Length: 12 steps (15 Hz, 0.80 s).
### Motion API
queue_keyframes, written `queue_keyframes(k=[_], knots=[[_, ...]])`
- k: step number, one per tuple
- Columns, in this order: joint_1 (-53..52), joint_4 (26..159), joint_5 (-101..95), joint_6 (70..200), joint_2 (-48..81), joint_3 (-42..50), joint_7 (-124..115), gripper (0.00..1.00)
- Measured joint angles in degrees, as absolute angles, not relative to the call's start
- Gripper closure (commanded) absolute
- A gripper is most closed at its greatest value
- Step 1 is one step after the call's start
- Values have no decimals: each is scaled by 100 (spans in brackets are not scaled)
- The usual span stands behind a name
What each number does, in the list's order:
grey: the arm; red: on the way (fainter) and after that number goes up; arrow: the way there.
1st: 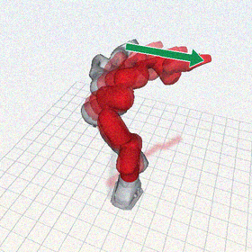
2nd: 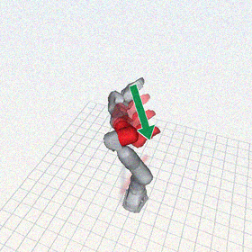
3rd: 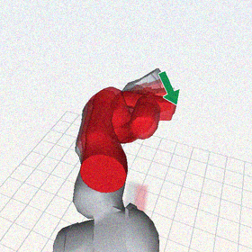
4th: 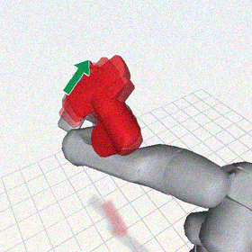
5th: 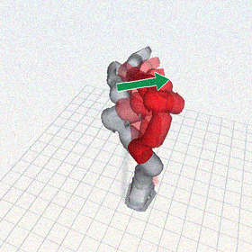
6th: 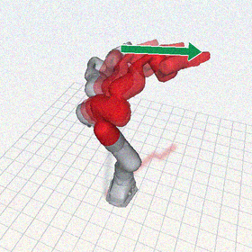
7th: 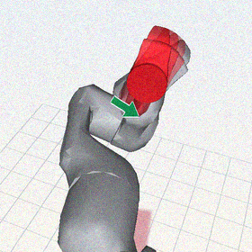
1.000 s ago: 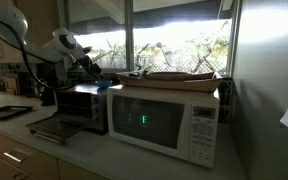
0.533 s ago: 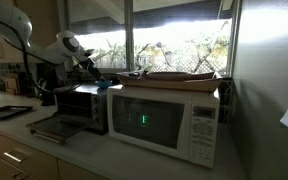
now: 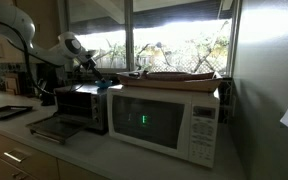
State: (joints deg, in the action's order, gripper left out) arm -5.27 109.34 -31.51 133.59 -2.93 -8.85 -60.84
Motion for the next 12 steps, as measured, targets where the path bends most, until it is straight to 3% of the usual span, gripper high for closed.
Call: queue_keyframes(k=[1,2,3,4,8,9,10,12], knots=[[-527,10934,-3151,13359,-290,-882,-6085,98],[-527,10934,-3151,13359,-287,-880,-6085,87],[-527,10935,-3151,13359,-282,-879,-6085,68],[-527,10937,-3151,13357,-278,-877,-6085,68],[-528,10945,-3151,13350,-260,-875,-6083,40],[-529,10945,-3151,13349,-253,-875,-6081,54],[-530,10945,-3151,13349,-244,-875,-6079,78],[-533,10945,-3168,13347,-227,-878,-6071,84]])
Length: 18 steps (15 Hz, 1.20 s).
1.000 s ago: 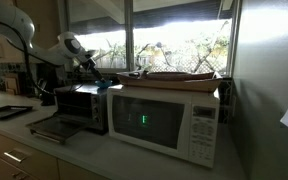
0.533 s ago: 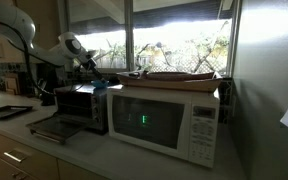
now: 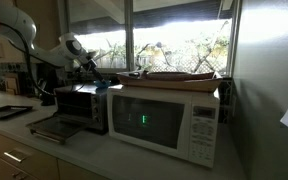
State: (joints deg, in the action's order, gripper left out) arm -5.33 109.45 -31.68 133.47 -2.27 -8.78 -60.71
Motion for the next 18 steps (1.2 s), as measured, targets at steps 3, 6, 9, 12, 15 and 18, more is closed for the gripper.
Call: queue_keyframes(k=[3,6,9,12,15,18], knots=[[-571,10935,-3419,13141,-219,-920,-5977,100],[-702,10773,-3869,12626,-234,-1041,-5819,98],[-864,10553,-4241,12046,-282,-1202,-5442,98],[-1074,10330,-4524,11285,-314,-1431,-4938,98],[-1333,10095,-4935,10431,-316,-1727,-4568,98],[-1594,9939,-5482,9772,-253,-2002,-4247,98]])
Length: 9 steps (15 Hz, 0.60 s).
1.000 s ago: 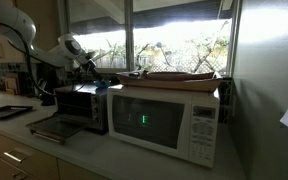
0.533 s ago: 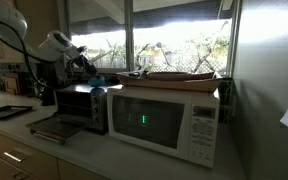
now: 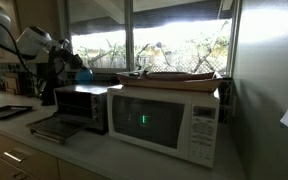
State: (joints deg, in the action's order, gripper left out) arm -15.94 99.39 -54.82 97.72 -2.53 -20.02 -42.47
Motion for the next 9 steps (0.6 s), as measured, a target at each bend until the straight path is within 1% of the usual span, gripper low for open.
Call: queue_keyframes(k=[4,9], knots=[[-1894,9903,-6300,9295,56,-2236,-3897,98],[-2211,9911,-7312,9047,619,-2281,-3388,98]])
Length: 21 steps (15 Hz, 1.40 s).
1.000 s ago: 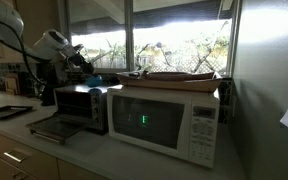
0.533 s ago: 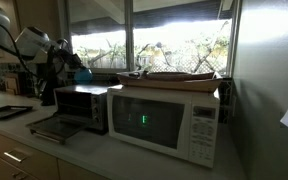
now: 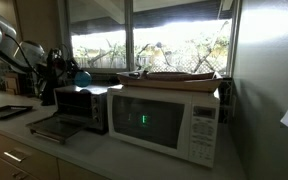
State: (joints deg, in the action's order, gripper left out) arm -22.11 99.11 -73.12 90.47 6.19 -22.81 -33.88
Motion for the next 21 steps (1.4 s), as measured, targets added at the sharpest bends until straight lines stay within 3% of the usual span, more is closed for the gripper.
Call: queue_keyframes(k=[21], knots=[[-2565,10175,-10314,9035,1355,-2186,362,97]])
